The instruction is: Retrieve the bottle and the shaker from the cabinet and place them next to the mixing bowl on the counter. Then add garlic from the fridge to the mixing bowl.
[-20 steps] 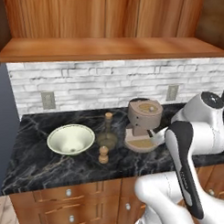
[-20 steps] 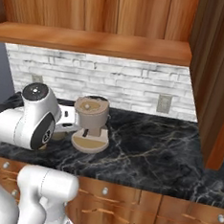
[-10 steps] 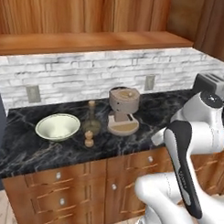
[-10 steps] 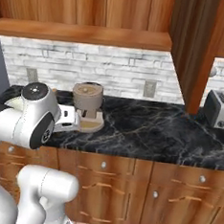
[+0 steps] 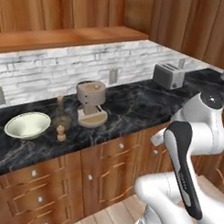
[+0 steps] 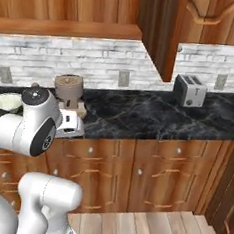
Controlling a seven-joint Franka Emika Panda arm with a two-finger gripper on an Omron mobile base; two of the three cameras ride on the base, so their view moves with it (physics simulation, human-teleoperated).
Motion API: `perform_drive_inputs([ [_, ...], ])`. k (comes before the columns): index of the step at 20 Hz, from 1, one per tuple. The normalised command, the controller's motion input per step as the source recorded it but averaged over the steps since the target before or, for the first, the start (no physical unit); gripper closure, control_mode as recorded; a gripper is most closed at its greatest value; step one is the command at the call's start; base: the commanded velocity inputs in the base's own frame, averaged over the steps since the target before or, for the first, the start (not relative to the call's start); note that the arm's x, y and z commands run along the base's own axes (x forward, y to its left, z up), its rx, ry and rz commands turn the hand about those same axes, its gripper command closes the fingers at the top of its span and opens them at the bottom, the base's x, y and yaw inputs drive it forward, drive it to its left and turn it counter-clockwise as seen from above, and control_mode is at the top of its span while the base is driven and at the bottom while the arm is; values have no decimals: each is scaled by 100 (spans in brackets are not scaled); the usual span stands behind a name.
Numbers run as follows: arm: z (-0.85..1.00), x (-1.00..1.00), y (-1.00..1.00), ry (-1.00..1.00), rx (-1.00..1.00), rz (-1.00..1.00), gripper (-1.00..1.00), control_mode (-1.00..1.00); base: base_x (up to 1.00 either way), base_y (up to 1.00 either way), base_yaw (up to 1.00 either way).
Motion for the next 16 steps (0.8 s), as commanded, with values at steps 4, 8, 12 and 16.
perform_drive_inputs([
  [4, 0, 0, 0, 0, 0, 0, -100, 100, -2, -38, -79],
  [8, 0, 0, 0, 0, 0, 0, -100, 100, -11, -41, -77],
  [12, 0, 0, 0, 0, 0, 0, -100, 100, -14, -37, -74],
  [16, 0, 0, 0, 0, 0, 0, -100, 100, -3, -44, -79],
])
